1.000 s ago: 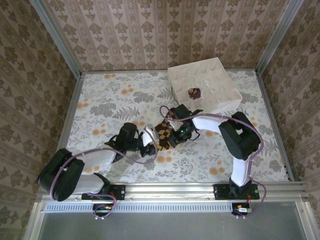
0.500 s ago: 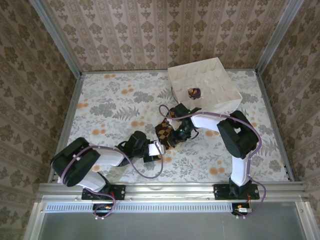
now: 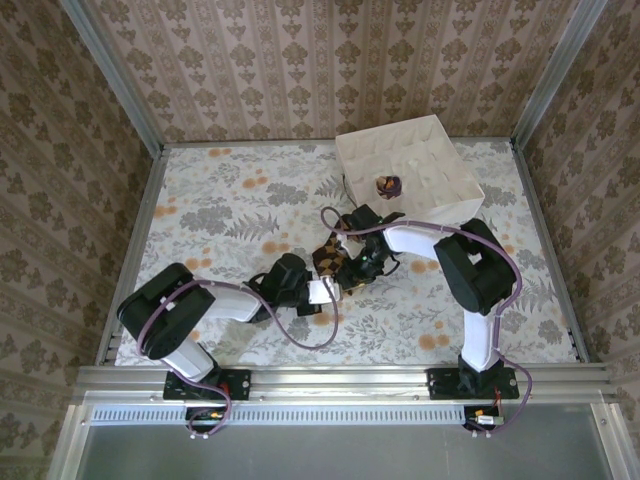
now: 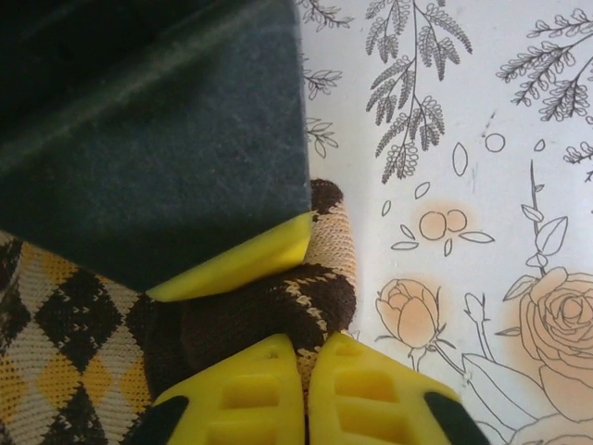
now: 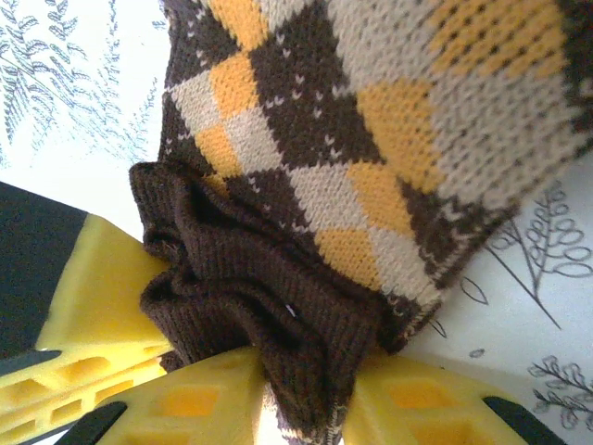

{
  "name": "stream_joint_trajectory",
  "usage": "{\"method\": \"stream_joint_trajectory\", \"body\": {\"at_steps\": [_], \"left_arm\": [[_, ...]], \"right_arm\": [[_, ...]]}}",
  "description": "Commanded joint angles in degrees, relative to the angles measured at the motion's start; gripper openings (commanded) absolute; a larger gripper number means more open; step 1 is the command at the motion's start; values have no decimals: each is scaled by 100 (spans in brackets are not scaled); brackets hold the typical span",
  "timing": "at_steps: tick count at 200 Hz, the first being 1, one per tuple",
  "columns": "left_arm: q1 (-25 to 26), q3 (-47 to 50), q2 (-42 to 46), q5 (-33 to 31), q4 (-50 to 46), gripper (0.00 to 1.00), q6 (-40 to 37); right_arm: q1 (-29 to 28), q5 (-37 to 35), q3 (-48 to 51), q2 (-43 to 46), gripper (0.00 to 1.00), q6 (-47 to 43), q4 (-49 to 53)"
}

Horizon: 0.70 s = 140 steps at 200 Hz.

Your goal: Roll the socks

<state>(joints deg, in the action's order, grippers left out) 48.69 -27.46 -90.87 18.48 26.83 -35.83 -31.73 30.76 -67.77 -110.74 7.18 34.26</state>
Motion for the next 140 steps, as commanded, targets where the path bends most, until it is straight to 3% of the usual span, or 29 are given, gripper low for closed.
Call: {"method": "stream_joint_trajectory", "body": {"at_steps": [1,31,87,140], "left_arm": [[79,-224,28,26,-1258,0,400],[67,-296,282,583,-1699,0,1088],[-395,-616,148,2381,-2191,0,2039],[-1027,-731,-276,3460,-2074,0,2815]], "right_arm": [[33,-360,350,108,32,-120,435],[35,-6,1150,1130,42,16,-503],[-26,-166,2778,2688,47,358,-2669],[-641,-361,3260,3223,49,-789,-3777]]}}
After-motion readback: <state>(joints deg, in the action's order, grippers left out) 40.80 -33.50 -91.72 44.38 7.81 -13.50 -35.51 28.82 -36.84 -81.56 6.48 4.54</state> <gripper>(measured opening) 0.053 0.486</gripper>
